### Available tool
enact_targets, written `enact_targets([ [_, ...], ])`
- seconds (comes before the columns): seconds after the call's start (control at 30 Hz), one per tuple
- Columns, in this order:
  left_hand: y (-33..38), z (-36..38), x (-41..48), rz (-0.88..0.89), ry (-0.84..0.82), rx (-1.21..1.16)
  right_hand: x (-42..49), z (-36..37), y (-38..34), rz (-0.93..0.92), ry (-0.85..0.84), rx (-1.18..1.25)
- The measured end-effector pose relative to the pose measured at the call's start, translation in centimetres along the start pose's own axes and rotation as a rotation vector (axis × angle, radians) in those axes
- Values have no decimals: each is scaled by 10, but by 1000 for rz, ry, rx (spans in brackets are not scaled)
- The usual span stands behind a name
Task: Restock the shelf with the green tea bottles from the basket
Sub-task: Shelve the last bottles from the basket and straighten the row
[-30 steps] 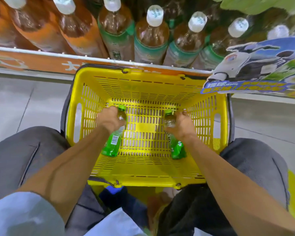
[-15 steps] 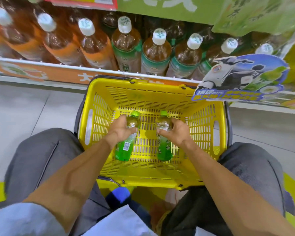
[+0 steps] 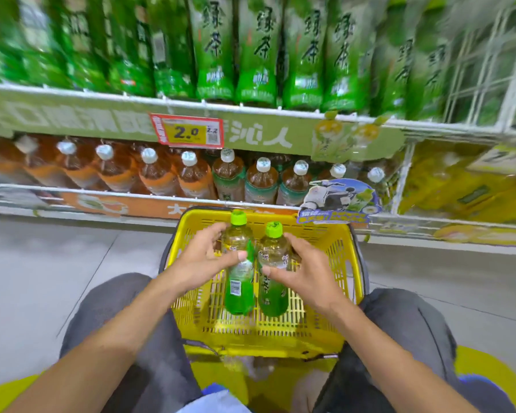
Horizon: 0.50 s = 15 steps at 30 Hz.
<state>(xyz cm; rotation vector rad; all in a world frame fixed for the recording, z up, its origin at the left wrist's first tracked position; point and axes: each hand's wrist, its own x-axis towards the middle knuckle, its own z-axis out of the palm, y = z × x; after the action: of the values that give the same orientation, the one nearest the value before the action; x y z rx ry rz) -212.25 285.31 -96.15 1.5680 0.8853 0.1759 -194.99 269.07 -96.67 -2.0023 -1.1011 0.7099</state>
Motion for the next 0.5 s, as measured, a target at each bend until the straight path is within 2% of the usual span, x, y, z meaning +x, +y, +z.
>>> enact_targets([
  [0.3,146,-25,-37,296,-36,-20,-7,-108,-94,-177,133,179],
  [0.5,259,-2,-17,482,53,-40,11,-200,-146,-304,247,173],
])
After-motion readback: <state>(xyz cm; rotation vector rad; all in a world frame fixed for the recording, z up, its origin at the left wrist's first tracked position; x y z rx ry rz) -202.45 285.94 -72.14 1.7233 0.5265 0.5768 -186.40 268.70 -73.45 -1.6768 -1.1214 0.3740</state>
